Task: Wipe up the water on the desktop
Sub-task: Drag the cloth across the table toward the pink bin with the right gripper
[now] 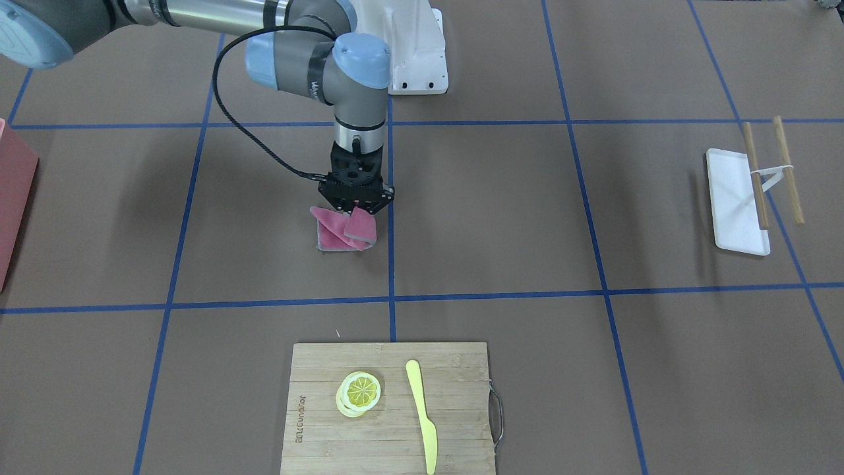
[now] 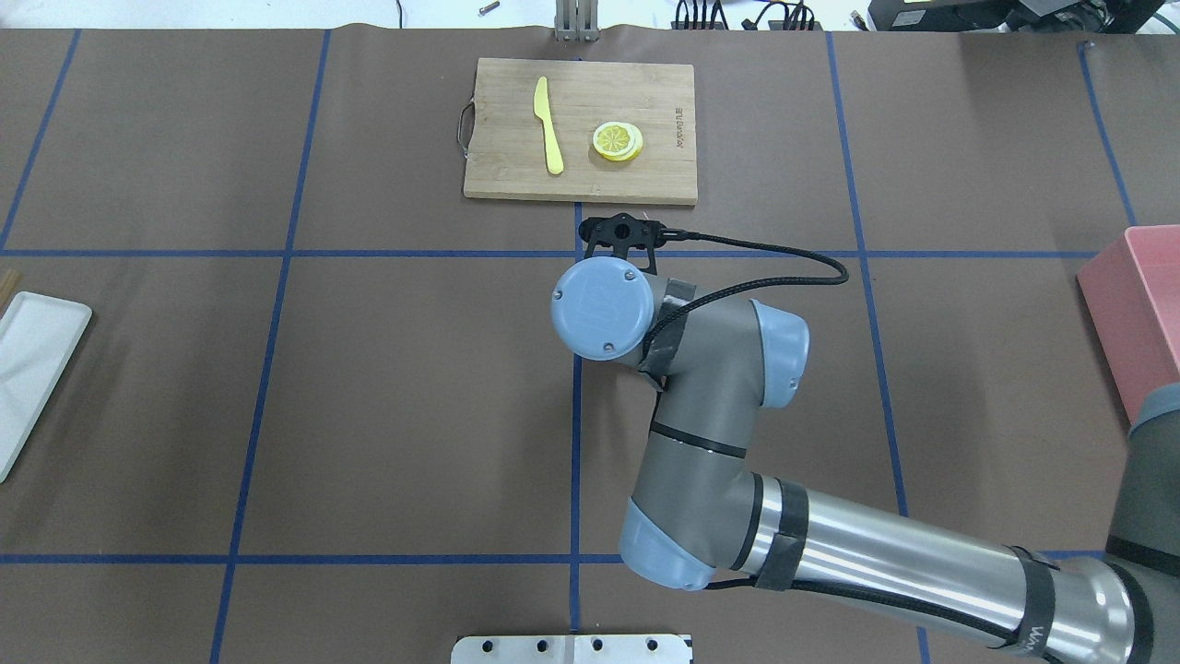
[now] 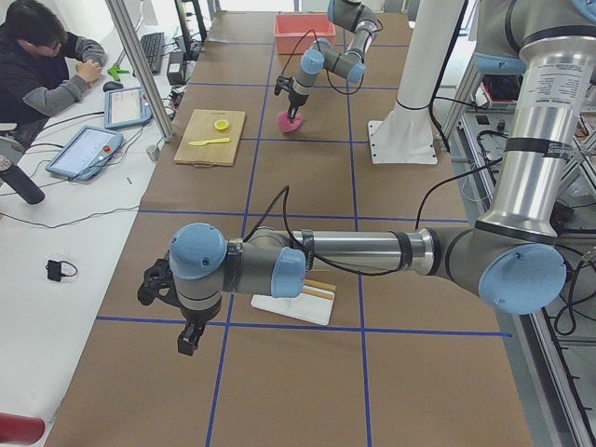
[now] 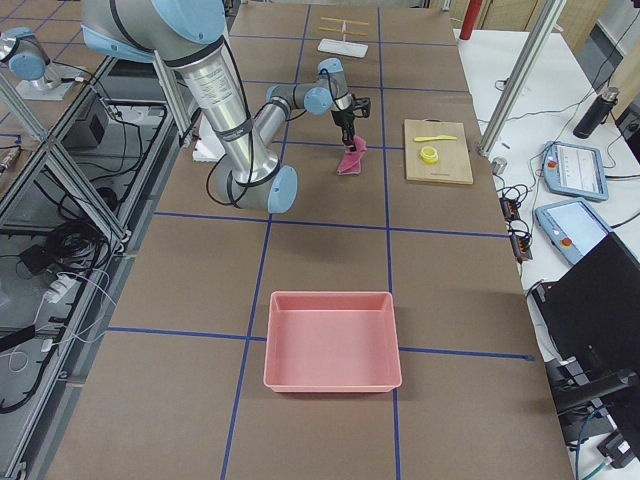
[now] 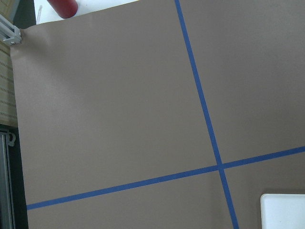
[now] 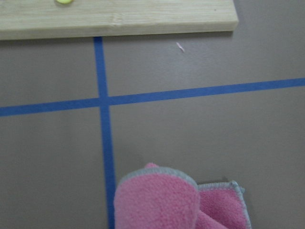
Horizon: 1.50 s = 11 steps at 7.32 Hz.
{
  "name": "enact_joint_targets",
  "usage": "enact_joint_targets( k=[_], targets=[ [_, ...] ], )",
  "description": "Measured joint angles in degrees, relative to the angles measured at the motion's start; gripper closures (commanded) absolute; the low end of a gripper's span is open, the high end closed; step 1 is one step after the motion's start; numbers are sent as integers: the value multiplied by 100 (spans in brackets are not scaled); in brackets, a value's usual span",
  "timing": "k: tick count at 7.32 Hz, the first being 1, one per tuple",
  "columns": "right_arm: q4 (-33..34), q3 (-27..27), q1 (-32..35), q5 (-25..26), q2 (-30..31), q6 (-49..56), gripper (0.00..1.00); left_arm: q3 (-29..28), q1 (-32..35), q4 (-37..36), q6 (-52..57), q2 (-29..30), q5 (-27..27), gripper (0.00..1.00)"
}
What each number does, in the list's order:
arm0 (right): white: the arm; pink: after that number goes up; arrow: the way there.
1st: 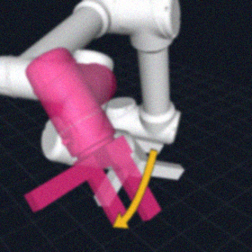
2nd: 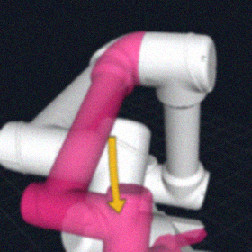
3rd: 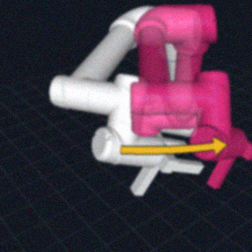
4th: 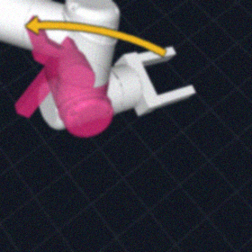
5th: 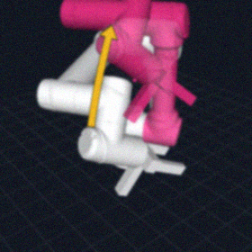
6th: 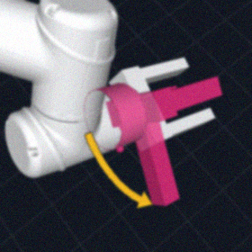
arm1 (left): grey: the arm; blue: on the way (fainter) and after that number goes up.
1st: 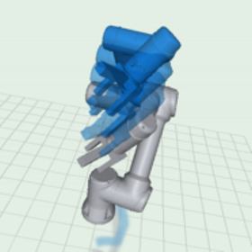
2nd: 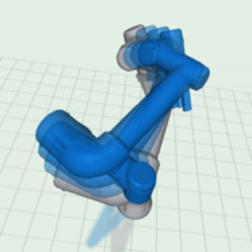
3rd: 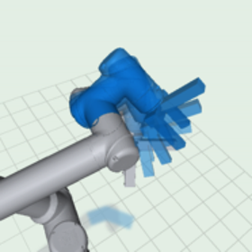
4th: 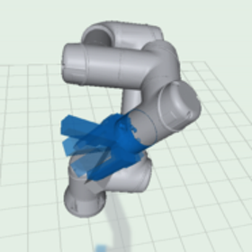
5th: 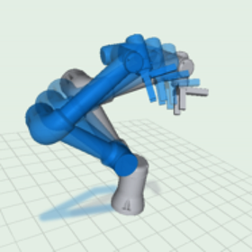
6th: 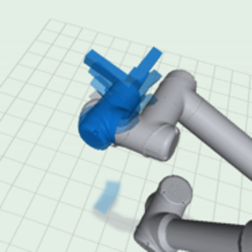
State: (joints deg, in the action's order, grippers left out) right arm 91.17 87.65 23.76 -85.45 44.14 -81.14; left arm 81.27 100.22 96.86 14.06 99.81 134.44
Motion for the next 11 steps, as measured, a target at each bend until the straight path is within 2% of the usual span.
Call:
enact_joint_targets(
  k=[2,4,5,8,11],
  targets=[
    [-751,-663,-67,328,-293,-484,100,2,5,0,0,-5,3,2],
    [-914,-712,133,317,-82,-178,100,2,2,0,0,-11,51,2],
    [-911,-426,314,190,343,225,100,3,-1,1,0,-13,97,2],
    [-900,854,1057,-307,2135,1717,100,10,2,2,0,-14,134,2],
    [-906,1293,1649,-530,3192,2820,100,11,-1,8,0,-9,135,2]
  ],
)
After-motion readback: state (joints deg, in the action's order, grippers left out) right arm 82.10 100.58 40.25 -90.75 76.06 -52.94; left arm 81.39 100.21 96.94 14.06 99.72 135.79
